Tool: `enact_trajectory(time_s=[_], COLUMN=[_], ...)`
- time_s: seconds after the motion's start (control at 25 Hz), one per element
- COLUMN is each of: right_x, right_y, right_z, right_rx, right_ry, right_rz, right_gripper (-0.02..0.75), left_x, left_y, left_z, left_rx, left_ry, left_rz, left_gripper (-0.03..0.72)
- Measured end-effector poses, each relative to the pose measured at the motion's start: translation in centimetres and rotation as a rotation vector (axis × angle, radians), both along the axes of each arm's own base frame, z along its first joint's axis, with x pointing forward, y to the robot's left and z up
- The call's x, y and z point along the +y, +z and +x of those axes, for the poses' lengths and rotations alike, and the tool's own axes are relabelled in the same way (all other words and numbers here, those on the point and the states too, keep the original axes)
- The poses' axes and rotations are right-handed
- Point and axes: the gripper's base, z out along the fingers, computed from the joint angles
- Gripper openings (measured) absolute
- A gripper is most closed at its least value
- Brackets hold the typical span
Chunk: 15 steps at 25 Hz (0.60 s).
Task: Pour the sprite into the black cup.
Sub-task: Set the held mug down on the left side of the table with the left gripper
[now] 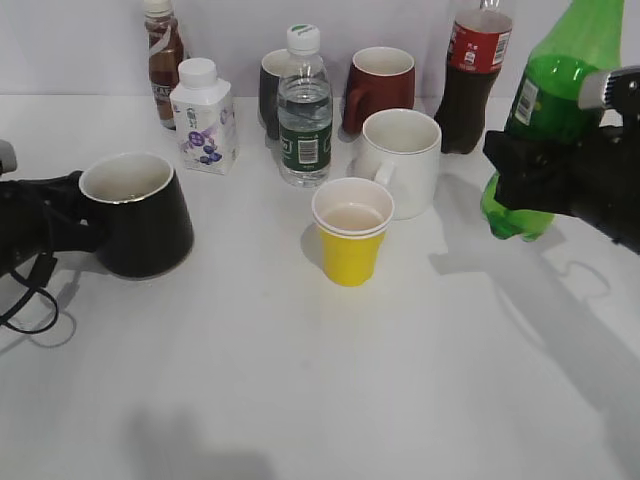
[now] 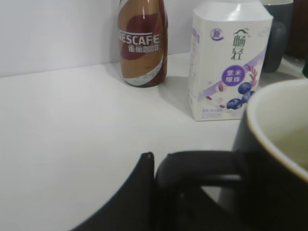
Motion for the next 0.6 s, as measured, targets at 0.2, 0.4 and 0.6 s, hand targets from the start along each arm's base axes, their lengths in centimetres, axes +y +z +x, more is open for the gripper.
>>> enact_trajectory(time_s=[0.2,0.4,0.6], right_x=[0.1,0.1,0.0], right_y=[-0.6,-0.6,-0.5], right_z=[0.1,0.2,0.2], right_rx=[0.018,0.016,0.012], right_ry=[0.001,0.002,-0.002], right_rz=[-0.006,-0.005,0.0], right_gripper=[0.428,0.428,0.428], left_x=[-0.1,0.0,0.1], left_y=[0.0,-0.3,-0.3], left_z=[0.0,-0.9,-2.1], left_rx=[-0.006,0.005,0.024], left_ry=[-0.008,-0.01,0.004], left_rz=[0.001,-0.012,-0.017], left_gripper=[0.06,0.197,0.253])
